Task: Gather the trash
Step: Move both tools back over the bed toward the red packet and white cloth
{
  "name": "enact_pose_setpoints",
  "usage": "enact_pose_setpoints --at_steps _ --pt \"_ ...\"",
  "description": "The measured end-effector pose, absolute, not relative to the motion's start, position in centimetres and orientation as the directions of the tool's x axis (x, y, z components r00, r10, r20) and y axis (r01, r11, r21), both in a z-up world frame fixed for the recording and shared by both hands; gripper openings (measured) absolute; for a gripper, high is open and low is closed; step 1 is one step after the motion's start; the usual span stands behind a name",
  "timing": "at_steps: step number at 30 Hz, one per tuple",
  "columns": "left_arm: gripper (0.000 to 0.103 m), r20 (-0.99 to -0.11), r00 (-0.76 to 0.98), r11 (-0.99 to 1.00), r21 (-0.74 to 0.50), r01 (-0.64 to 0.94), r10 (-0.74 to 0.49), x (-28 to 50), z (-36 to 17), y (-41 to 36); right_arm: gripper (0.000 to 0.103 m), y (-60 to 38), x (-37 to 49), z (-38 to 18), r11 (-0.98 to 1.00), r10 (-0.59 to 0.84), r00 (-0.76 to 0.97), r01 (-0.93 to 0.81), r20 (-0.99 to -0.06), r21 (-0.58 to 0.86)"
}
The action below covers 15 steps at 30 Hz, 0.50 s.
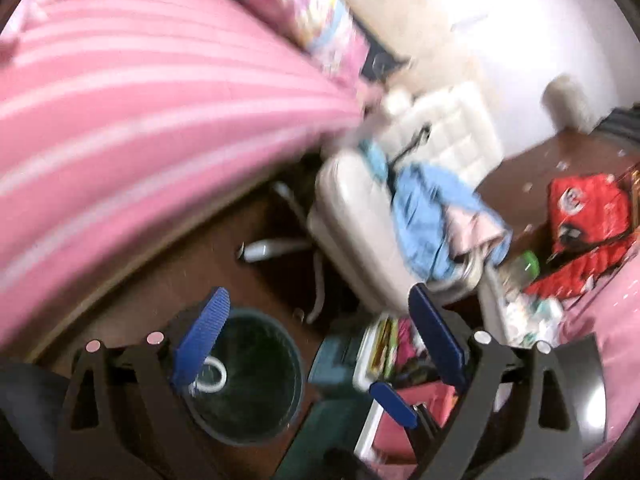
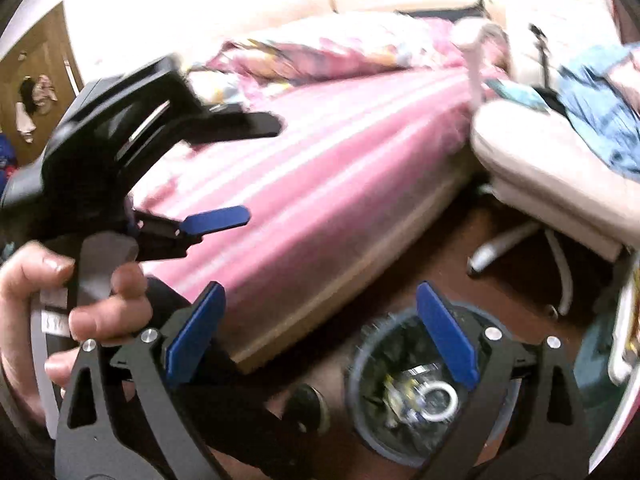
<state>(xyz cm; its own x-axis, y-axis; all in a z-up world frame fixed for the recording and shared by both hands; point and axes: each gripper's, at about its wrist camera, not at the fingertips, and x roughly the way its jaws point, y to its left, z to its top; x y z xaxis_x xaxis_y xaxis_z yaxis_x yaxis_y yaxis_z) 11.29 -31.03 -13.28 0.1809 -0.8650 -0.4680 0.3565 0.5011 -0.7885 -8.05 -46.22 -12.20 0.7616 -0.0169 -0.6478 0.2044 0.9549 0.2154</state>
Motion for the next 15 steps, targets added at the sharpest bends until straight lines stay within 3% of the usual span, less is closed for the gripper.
enact_pose_setpoints --at_steps 5,11,15 --pt "0.090 -0.403 0.368 0.523 -0.783 0.335 -0.838 13.6 -9.3 -21.8 0.096 -42.0 -3.6 -7.7 0.957 0.054 0.824 0.118 -0.564 0.264" --pt "0.090 -0.419 0.540 0.633 -0.711 0.305 -0.730 15.2 -7.9 -12.7 0.097 -35.3 3.4 -3.9 0.958 0.176 0.857 -0.035 -0.484 0.286" --pt "0.090 -0.493 0.588 0.714 -0.663 0.224 -0.641 17.3 -9.7 -6.5 0.097 -30.6 9.4 -4.0 0.939 0.280 0.828 -0.130 -0.486 0.319"
